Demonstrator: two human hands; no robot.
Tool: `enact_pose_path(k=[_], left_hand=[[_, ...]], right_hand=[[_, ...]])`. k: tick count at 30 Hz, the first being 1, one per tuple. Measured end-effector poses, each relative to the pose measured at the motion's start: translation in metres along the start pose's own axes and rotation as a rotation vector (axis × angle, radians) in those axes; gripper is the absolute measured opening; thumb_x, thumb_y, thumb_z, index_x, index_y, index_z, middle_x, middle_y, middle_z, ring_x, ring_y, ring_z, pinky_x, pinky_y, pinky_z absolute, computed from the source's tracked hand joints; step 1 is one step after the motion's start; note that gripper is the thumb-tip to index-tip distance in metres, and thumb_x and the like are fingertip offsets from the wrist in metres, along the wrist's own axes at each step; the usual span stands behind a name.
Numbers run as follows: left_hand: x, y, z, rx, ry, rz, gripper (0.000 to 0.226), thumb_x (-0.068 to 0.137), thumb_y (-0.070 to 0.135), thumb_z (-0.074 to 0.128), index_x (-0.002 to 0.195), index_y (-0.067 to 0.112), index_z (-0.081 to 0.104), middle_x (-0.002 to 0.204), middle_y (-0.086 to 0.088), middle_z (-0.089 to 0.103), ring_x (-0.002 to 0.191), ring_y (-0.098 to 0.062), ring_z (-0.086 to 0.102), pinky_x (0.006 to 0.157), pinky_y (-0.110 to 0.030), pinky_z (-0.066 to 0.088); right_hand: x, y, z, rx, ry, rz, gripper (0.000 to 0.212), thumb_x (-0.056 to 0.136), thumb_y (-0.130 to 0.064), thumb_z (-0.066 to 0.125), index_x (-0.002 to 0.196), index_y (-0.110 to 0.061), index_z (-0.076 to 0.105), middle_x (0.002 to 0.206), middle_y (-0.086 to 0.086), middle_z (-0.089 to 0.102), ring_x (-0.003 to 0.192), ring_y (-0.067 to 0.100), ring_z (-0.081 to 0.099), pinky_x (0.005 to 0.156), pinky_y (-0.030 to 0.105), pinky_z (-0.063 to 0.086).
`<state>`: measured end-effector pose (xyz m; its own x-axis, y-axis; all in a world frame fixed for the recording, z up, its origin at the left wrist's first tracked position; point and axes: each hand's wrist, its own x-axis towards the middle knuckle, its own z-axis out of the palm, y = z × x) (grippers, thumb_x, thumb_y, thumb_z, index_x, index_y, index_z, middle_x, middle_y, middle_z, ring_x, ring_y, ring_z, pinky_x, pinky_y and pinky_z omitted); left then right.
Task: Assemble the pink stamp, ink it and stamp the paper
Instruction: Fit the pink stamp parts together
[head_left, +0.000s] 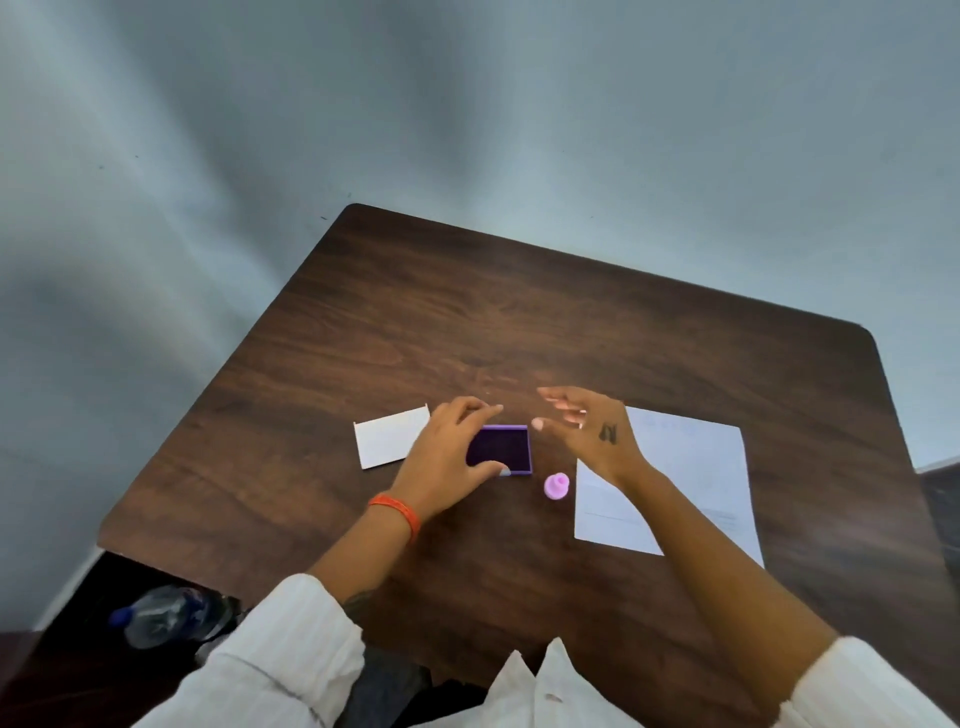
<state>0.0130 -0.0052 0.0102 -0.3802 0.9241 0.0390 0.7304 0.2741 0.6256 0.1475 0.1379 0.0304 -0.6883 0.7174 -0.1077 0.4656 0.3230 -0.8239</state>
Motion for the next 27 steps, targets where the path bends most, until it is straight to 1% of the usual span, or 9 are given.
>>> enact_pose_path(k=[4, 7, 9, 12, 16, 19, 21, 24, 27], left_hand=[[-0.004, 0.022, 0.031, -0.038, -0.115, -0.036, 0.069, 0.075, 0.023, 0.073, 0.134, 0.021, 0.039, 0.135, -0.005, 0.045, 0.123, -0.019, 0.042, 0.105, -0.033, 0.041], [-0.008, 0.031, 0.052, -0.062, -0.178, -0.088, 0.065, 0.077, 0.02, 0.071, 0.134, 0.021, 0.04, 0.135, -0.005, 0.046, 0.122, -0.02, 0.045, 0.103, -0.039, 0.045], [-0.011, 0.034, 0.062, -0.084, -0.186, -0.108, 0.059, 0.077, 0.017, 0.07, 0.129, 0.018, 0.044, 0.131, -0.007, 0.05, 0.117, -0.021, 0.049, 0.101, -0.041, 0.046], [-0.016, 0.038, 0.072, -0.09, -0.16, -0.123, 0.05, 0.078, 0.015, 0.069, 0.124, 0.015, 0.05, 0.126, -0.008, 0.055, 0.113, -0.021, 0.052, 0.101, -0.037, 0.045], [-0.017, 0.041, 0.077, -0.116, -0.115, -0.12, 0.043, 0.08, 0.012, 0.066, 0.121, 0.013, 0.054, 0.12, -0.008, 0.059, 0.107, -0.02, 0.055, 0.098, -0.033, 0.046], [-0.019, 0.043, 0.075, -0.241, -0.05, -0.155, 0.041, 0.079, 0.01, 0.068, 0.118, 0.014, 0.057, 0.115, -0.009, 0.062, 0.098, -0.015, 0.058, 0.089, -0.025, 0.05], [-0.018, 0.044, 0.072, -0.433, -0.022, -0.242, 0.042, 0.078, 0.01, 0.07, 0.117, 0.016, 0.058, 0.115, -0.008, 0.065, 0.098, -0.012, 0.061, 0.086, -0.019, 0.049], [-0.016, 0.047, 0.066, -0.758, -0.077, -0.353, 0.039, 0.078, 0.014, 0.07, 0.115, 0.019, 0.061, 0.114, -0.005, 0.068, 0.101, -0.012, 0.065, 0.09, -0.024, 0.052], [-0.014, 0.051, 0.062, -0.919, -0.085, -0.403, 0.034, 0.078, 0.014, 0.07, 0.111, 0.017, 0.064, 0.11, -0.006, 0.069, 0.1, -0.014, 0.066, 0.087, -0.025, 0.055]], right_hand=[[-0.031, 0.023, -0.004, -0.09, 0.014, 0.051, 0.043, 0.075, -0.027, 0.074, 0.115, -0.018, 0.063, 0.123, 0.009, 0.064, 0.11, 0.021, 0.059, 0.086, 0.023, 0.042], [-0.045, 0.032, 0.002, -0.162, -0.045, 0.059, 0.038, 0.078, -0.026, 0.071, 0.114, -0.019, 0.063, 0.12, 0.006, 0.065, 0.108, 0.02, 0.058, 0.086, 0.022, 0.039], [-0.05, 0.035, 0.008, -0.202, -0.076, 0.007, 0.028, 0.084, -0.032, 0.063, 0.108, -0.019, 0.066, 0.112, 0.006, 0.069, 0.099, 0.019, 0.061, 0.082, 0.021, 0.042], [-0.055, 0.041, 0.015, -0.223, -0.095, 0.011, 0.032, 0.09, -0.041, 0.05, 0.098, -0.016, 0.068, 0.098, 0.008, 0.072, 0.082, 0.014, 0.06, 0.074, 0.022, 0.047], [-0.054, 0.046, 0.018, -0.201, -0.082, 0.061, 0.022, 0.088, -0.032, 0.058, 0.091, -0.013, 0.069, 0.091, 0.01, 0.073, 0.074, 0.013, 0.057, 0.066, 0.016, 0.041], [-0.054, 0.047, 0.015, -0.081, -0.023, 0.099, 0.02, 0.085, -0.031, 0.062, 0.091, -0.014, 0.07, 0.089, 0.007, 0.073, 0.076, 0.013, 0.06, 0.067, 0.015, 0.043], [-0.054, 0.048, 0.01, 0.045, 0.013, 0.172, 0.02, 0.082, -0.03, 0.066, 0.095, -0.015, 0.069, 0.092, 0.003, 0.07, 0.083, 0.013, 0.062, 0.071, 0.014, 0.046], [-0.057, 0.047, 0.002, 0.344, -0.023, 0.354, 0.029, 0.078, -0.026, 0.071, 0.104, -0.014, 0.064, 0.106, 0.006, 0.069, 0.094, 0.019, 0.065, 0.082, 0.024, 0.053], [-0.064, 0.041, -0.003, 0.592, -0.051, 0.437, 0.023, 0.082, -0.02, 0.067, 0.104, -0.014, 0.062, 0.105, 0.005, 0.066, 0.089, 0.016, 0.067, 0.072, 0.017, 0.055]])
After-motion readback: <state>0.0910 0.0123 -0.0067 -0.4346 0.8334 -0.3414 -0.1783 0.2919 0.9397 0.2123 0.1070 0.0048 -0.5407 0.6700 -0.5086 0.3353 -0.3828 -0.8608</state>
